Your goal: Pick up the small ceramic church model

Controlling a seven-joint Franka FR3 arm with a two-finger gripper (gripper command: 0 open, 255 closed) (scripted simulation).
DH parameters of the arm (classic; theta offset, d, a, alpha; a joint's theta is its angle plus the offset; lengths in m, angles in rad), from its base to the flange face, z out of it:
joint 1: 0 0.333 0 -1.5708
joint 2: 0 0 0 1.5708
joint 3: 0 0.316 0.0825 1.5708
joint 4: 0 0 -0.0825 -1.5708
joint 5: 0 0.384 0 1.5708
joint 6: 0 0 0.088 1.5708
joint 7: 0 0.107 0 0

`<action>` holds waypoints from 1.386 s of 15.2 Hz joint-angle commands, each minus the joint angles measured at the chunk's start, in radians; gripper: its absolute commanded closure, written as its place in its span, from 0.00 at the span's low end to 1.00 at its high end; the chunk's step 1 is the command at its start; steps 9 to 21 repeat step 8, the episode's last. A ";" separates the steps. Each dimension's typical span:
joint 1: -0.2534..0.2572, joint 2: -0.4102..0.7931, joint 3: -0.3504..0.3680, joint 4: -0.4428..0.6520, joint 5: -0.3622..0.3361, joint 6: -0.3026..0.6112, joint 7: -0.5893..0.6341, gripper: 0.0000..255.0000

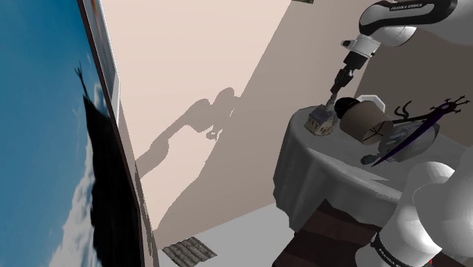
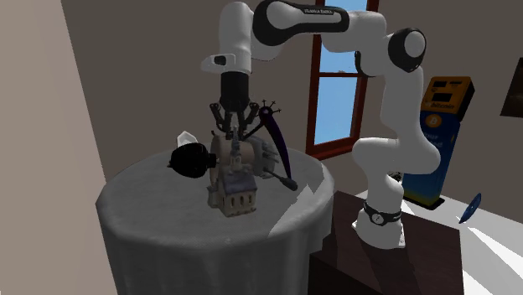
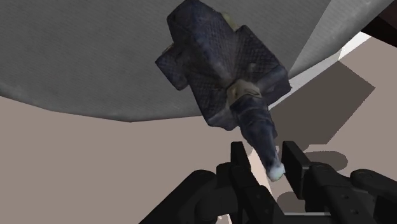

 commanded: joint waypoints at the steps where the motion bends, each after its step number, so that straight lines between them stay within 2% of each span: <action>1: 0.003 0.007 -0.003 0.035 0.006 -0.029 0.001 1.00; 6: 0.010 0.027 -0.011 0.116 0.020 -0.098 0.004 1.00; 21: 0.010 0.028 -0.012 0.118 0.020 -0.100 0.004 1.00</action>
